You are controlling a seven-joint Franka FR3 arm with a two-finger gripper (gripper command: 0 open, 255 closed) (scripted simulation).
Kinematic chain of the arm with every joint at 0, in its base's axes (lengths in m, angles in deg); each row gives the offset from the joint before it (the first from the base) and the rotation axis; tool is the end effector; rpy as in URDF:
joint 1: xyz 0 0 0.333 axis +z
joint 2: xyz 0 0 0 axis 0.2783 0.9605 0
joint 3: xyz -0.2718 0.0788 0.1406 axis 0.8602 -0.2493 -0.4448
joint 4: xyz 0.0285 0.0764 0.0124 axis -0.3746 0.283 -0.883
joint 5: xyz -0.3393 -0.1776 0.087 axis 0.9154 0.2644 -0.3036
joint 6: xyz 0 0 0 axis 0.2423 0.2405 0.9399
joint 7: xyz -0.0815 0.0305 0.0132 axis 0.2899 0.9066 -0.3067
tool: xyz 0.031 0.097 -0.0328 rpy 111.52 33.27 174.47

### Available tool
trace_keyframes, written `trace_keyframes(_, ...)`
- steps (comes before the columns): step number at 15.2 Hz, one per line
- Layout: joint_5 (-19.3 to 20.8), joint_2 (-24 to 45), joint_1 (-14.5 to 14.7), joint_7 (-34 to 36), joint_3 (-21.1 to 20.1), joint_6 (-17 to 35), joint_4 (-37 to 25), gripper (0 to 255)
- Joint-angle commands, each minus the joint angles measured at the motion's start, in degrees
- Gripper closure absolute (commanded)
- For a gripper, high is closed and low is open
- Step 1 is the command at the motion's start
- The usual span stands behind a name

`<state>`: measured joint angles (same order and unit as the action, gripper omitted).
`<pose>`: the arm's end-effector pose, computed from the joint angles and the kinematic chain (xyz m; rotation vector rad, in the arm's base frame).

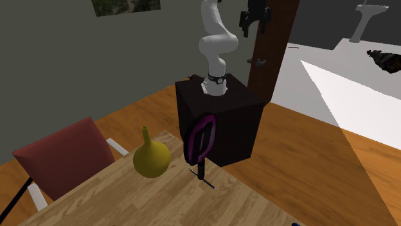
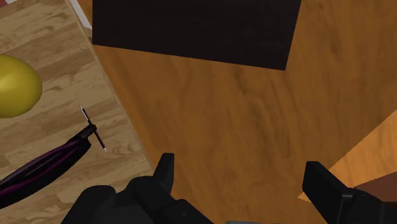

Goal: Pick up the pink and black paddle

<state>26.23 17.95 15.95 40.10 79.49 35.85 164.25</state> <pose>0.3026 0.0150 0.6077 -3.0584 -0.1259 -0.0457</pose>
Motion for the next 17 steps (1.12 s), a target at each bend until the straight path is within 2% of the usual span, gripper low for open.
trace_keyframes(1, 0.0, 0.0, 0.0, 0.0, 0.0, 0.0, 0.0, 0)
trace_keyframes(9, 0.7, 16.4, -4.9, 6.4, 1.8, 7.6, -6.5, 0)
trace_keyframes(17, 0.9, 32.1, -9.0, 12.4, 4.7, 11.9, -15.5, 0)
